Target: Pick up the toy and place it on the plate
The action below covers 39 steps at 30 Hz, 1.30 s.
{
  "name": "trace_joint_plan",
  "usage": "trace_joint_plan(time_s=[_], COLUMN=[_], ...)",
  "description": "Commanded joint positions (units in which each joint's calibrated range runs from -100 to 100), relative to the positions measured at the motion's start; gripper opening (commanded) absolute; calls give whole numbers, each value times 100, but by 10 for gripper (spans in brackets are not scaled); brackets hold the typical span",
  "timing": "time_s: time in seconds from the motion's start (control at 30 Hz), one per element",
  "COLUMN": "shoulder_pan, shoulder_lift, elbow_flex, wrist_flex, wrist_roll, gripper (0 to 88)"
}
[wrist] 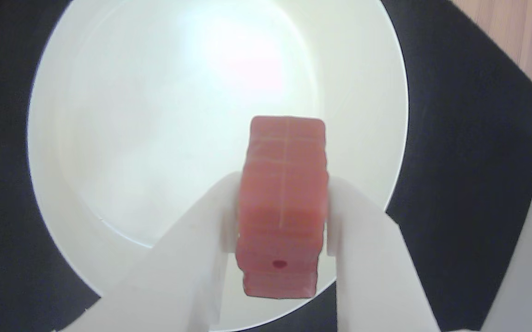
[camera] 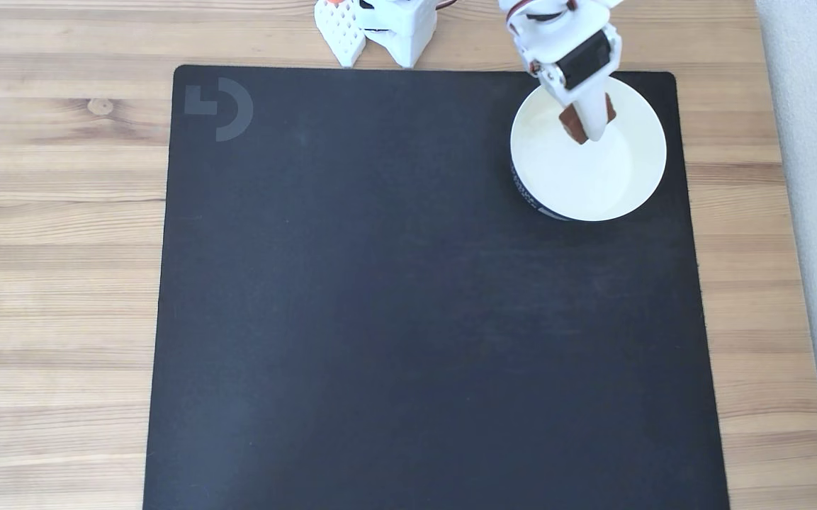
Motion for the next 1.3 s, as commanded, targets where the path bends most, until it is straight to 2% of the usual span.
trace_joint_plan(time_s=[0.0, 0.27, 0.47, 0.8, 1.0, 1.13, 1.27], shoulder_pan=[8, 16, 16, 16, 250, 752, 1513], shoulder_lift=[-243, -252, -252, -260, -327, -1035, -1894], elbow_flex=[107, 107, 252, 351, 270, 360, 495], wrist_flex=[-52, -9, -1, -9, -18, -9, -18], wrist_roll=[-10, -10, -10, -10, -10, 21, 42], gripper=[27, 32, 166, 173, 154, 17, 23])
